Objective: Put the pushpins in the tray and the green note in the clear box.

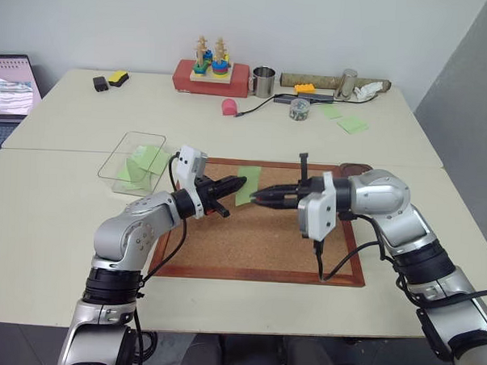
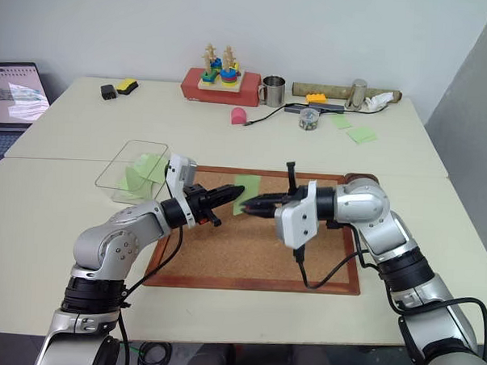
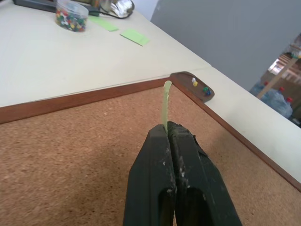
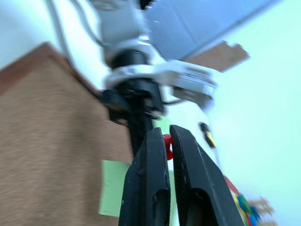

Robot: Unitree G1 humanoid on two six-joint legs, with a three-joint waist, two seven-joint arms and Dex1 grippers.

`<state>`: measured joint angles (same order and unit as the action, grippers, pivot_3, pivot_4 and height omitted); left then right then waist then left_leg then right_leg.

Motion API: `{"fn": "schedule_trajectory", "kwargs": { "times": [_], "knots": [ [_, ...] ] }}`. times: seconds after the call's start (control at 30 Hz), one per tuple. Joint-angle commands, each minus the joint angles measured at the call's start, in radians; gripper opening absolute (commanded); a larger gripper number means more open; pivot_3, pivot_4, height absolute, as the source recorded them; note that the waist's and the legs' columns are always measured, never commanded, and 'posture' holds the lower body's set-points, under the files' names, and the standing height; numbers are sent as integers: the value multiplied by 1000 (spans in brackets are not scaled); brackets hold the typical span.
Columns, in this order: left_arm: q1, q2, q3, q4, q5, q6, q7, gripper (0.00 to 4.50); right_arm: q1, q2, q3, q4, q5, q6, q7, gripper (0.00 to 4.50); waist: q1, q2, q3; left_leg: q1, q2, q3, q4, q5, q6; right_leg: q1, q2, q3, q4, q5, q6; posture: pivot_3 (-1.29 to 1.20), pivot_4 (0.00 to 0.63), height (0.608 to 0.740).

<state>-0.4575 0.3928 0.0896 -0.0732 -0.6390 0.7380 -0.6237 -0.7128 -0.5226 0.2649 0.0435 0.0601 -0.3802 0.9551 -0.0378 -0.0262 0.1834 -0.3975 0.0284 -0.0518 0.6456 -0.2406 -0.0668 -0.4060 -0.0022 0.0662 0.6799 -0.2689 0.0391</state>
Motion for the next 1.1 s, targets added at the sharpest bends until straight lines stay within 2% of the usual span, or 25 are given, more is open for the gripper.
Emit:
{"fn": "schedule_trajectory", "kwargs": {
  "times": [0.03,0.13,0.37,0.5,0.7,0.9,1.1],
  "knots": [
    [-6,-14,43,-118,-87,44,11,15,36,13,-165,13,87,288,-159,0,5,0,0,0,0,0,0,0,0,0,0,0,0,0,0,0,150,740],
    [-13,-11,24,-177,-79,42,24,15,66,15,-253,55,118,454,-248,0,11,0,0,-1,0,0,0,0,0,0,-1,0,0,0,0,0,150,740],
    [-30,79,-231,-280,178,-221,-126,15,79,23,-398,254,153,707,-396,0,8,0,0,0,-1,2,-1,0,0,0,-1,2,-1,0,0,0,150,740],
    [-29,79,-299,-240,264,-351,-181,15,37,47,-459,391,168,744,-470,0,4,0,0,0,-1,3,-1,0,0,0,0,3,-1,0,0,0,150,740],
    [-46,58,-307,-206,291,-387,-198,15,8,55,-479,473,190,762,-476,0,-7,0,0,0,-1,4,-1,0,0,-1,1,4,-1,0,0,0,150,740],
    [-28,61,-311,-198,306,-394,-220,0,-15,44,-490,563,198,726,-450,1449,-11,0,0,0,-1,4,-1,0,0,-1,1,3,-1,0,0,0,150,740],
    [-22,57,-298,-206,301,-383,-217,0,-21,30,-477,573,192,706,-427,2791,-14,0,0,0,-1,4,-1,0,0,-1,1,3,-1,0,0,0,150,740]
  ]
}}
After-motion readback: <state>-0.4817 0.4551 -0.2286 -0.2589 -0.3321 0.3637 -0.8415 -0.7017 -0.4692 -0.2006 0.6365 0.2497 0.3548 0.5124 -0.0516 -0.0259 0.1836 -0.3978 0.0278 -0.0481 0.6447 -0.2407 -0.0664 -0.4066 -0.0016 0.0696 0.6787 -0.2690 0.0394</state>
